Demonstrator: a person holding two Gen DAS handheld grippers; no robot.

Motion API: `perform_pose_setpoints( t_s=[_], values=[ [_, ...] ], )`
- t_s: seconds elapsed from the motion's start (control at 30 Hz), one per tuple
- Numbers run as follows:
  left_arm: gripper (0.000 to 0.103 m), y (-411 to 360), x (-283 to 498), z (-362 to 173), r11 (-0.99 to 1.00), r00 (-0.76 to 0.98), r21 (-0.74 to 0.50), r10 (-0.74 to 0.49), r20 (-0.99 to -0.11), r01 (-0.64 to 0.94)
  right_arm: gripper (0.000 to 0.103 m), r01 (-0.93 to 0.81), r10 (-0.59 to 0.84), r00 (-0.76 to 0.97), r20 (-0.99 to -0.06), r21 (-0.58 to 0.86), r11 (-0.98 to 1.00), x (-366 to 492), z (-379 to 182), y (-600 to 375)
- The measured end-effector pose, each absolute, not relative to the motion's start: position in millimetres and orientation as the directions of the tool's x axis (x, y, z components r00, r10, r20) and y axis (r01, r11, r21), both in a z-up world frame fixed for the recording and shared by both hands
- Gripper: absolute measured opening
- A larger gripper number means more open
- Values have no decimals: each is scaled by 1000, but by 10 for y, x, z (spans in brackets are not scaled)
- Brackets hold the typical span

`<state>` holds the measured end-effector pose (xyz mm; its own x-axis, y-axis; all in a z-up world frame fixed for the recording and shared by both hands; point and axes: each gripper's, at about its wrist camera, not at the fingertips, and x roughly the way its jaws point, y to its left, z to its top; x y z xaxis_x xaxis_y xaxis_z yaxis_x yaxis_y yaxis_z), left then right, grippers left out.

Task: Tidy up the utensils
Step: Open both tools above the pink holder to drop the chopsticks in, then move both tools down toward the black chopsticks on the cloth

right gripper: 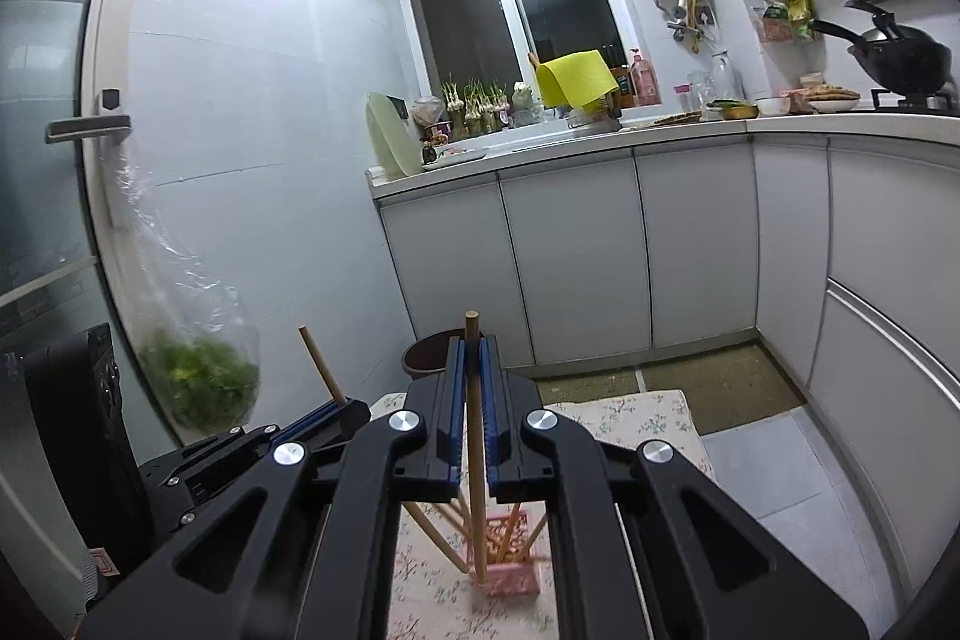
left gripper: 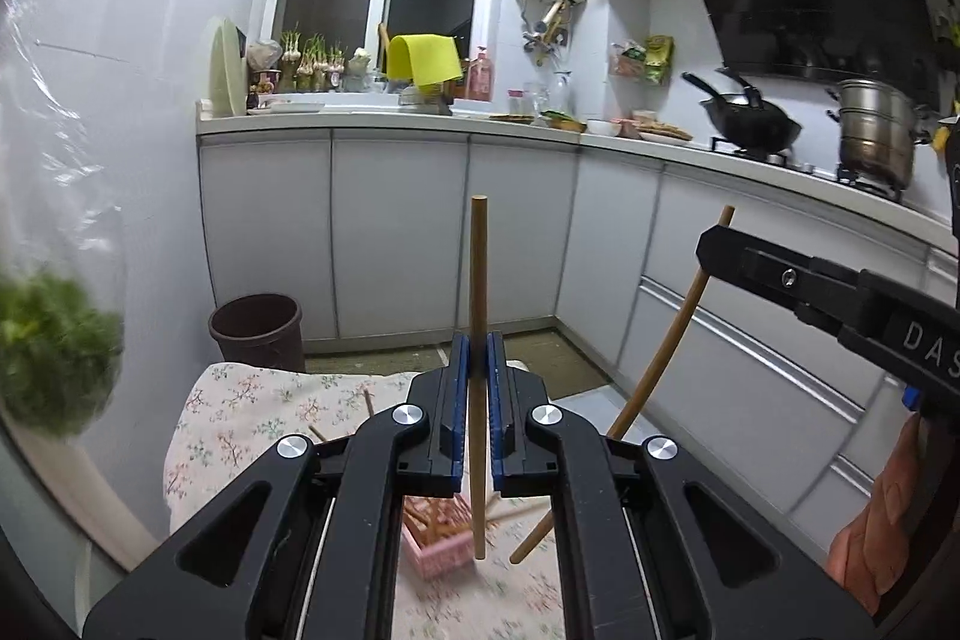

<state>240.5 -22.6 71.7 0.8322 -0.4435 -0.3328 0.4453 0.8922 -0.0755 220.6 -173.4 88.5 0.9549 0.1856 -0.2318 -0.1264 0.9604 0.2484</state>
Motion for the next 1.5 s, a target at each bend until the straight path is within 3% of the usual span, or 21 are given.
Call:
perform_pose_setpoints(
  t_s=[0.2,0.3,0.37,0.43,0.67,0.9,1.03,1.17,1.5],
  values=[
    [5,-247,2863,431,901,832,-93,-428,-353,425,5,-149,197,956,-218,220,964,2627,542,-1666],
    [6,-275,2974,245,901,829,-102,-428,-360,422,7,-135,198,943,-269,236,962,2786,332,-1628],
    [8,-231,2956,191,908,837,-115,-416,-355,403,16,-129,199,941,-273,255,958,2775,320,-1669],
    [23,-149,2880,234,910,852,-130,-415,-319,395,34,-107,172,952,-254,253,962,2685,382,-1719],
    [43,-47,2547,583,911,867,-137,-411,-282,388,38,-59,124,958,-258,249,967,2357,561,-1781],
    [80,-89,2039,732,930,895,-77,-366,-255,359,65,3,68,959,-275,247,969,1905,536,-1821],
    [92,-96,1840,756,940,906,-58,-341,-250,338,77,39,49,956,-290,289,956,1706,523,-1931],
    [94,-116,1708,812,943,908,-50,-331,-255,330,79,71,18,956,-294,291,954,1558,533,-1986],
    [96,-152,1468,854,950,913,-18,-306,-271,313,96,202,-130,957,-258,277,940,1185,582,-2126]
  ],
)
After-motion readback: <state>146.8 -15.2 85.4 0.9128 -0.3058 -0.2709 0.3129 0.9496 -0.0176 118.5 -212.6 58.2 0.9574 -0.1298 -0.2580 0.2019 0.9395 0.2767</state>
